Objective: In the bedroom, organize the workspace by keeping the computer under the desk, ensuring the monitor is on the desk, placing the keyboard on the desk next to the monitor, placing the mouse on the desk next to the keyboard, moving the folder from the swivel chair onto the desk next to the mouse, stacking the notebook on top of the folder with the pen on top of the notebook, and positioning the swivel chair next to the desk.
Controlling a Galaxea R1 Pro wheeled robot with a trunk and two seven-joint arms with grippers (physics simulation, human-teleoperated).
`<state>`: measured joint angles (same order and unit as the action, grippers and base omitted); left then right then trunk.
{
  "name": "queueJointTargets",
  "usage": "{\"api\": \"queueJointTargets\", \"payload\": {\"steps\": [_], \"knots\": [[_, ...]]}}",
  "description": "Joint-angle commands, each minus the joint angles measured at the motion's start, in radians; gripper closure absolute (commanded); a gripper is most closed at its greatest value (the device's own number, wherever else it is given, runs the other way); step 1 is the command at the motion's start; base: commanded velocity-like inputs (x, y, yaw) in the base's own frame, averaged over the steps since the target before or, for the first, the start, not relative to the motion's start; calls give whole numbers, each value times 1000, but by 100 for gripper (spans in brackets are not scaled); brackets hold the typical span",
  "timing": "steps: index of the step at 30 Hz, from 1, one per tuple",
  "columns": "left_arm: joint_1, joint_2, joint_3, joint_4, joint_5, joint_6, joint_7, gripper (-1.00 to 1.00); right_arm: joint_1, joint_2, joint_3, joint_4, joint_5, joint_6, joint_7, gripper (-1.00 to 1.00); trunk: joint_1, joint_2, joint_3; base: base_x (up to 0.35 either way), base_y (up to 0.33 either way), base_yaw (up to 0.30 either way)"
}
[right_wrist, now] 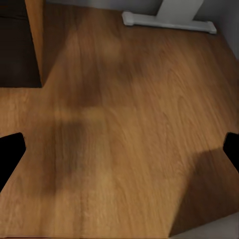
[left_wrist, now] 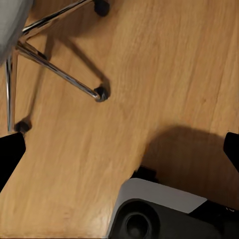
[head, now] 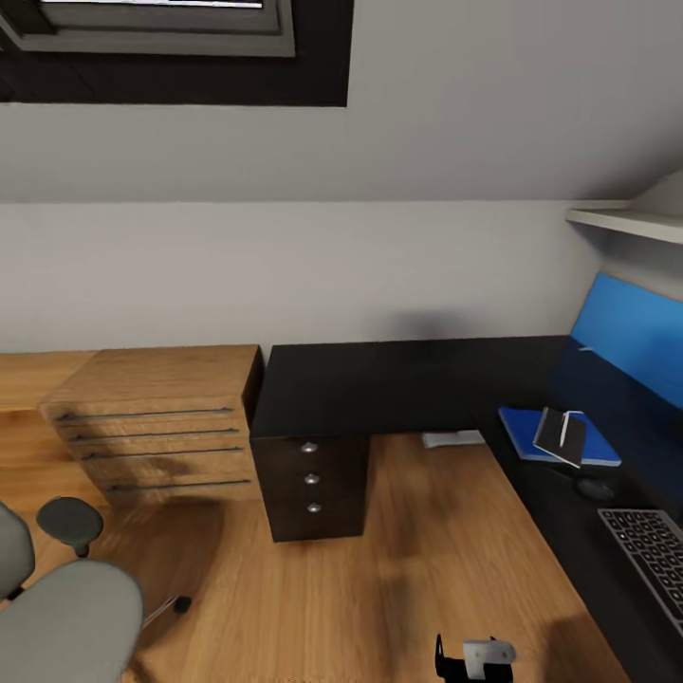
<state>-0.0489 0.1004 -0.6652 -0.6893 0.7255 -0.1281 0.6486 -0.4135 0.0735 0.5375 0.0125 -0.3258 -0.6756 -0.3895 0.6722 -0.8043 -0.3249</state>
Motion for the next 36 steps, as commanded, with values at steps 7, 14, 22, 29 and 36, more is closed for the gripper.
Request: {"api": "queueJointTargets", "payload": {"steps": [7, 14, 22, 29, 36], "knots": [[-2, -3, -8, -1, 12, -6, 6, -100, -1, -3, 7, 1, -5, -2, -5, -100, 0, -1, -7, -239, -206, 240], [-2, -4, -8, -1, 12, -6, 6, -100, -1, -3, 7, 1, -5, -2, -5, -100, 0, -1, -13, -259, -224, 226], [-2, -4, -8, -1, 12, -7, 6, -100, -1, -2, 7, 1, -6, -5, -5, -100, 0, -1, -16, -204, -158, 244], [-2, -4, -8, -1, 12, -7, 6, -100, -1, -2, 7, 1, -6, -8, -5, -100, 0, -1, -17, -37, -27, 259], [-2, -4, -8, -1, 12, -7, 6, -100, -1, 0, 8, 1, -6, -9, -5, -100, 0, -1, -17, -5, -4, 272]]}}
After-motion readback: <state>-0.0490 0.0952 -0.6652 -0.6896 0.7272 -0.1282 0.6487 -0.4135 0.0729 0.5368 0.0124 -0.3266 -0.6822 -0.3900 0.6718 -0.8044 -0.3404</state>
